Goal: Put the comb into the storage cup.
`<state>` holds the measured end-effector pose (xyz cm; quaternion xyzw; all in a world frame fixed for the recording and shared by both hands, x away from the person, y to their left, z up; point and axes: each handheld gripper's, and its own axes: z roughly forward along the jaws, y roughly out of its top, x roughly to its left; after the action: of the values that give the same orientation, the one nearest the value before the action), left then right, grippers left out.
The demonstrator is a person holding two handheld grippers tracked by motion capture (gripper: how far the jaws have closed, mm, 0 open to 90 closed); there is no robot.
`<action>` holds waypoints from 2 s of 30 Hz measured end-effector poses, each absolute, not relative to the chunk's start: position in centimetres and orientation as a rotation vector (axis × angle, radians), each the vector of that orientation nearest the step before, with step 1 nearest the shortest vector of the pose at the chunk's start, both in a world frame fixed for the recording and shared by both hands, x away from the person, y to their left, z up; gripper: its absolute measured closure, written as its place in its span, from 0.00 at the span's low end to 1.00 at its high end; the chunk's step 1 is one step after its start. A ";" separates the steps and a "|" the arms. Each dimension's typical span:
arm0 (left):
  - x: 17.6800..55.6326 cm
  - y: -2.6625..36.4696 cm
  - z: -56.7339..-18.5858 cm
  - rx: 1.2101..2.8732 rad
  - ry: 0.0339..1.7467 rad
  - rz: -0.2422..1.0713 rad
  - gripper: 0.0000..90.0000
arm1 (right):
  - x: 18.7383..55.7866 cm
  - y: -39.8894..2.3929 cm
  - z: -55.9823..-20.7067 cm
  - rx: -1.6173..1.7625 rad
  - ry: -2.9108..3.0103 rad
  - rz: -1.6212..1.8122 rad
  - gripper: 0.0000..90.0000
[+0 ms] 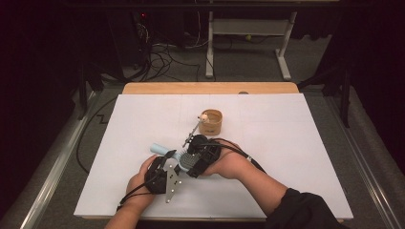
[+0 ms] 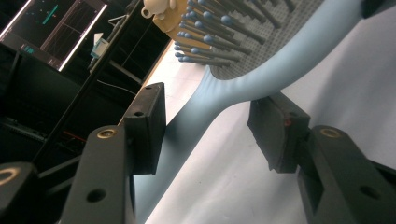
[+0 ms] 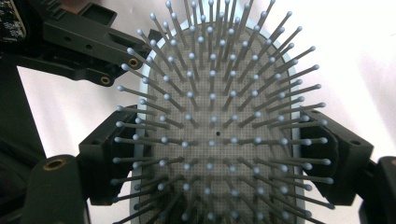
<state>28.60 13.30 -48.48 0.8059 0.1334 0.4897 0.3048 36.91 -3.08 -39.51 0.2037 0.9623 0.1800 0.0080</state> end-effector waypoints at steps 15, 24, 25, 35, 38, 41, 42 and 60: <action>28.2 13.1 -48.5 2.134 0.286 1.343 0.61 | 36.9 -2.9 -39.5 0.639 3.007 0.574 0.23; 28.2 13.0 -48.6 2.134 0.265 1.347 0.63 | 36.9 -2.9 -39.5 0.641 3.009 0.572 0.23; 28.2 13.0 -48.6 2.136 0.263 1.350 0.63 | 36.9 -2.9 -39.5 0.638 3.009 0.573 0.23; 28.0 12.7 -48.7 2.148 0.223 1.413 0.67 | 37.0 -2.9 -39.4 0.648 3.005 0.581 0.23; 27.9 12.7 -48.7 2.164 0.202 1.431 0.70 | 37.0 -2.9 -39.3 0.647 3.006 0.583 0.23; 27.9 12.6 -48.7 2.166 0.193 1.439 0.70 | 37.1 -2.9 -39.3 0.653 3.008 0.582 0.23; 27.9 12.6 -48.7 2.166 0.192 1.439 0.71 | 37.1 -2.9 -39.3 0.653 3.007 0.584 0.23; 27.7 12.4 -48.9 2.175 0.150 1.507 0.77 | 37.3 -3.1 -39.0 0.688 3.022 0.608 0.22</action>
<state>27.75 12.39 -48.89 0.7961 0.0549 0.5514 0.2433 37.32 -3.07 -38.97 0.2178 0.9568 0.1926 -0.0086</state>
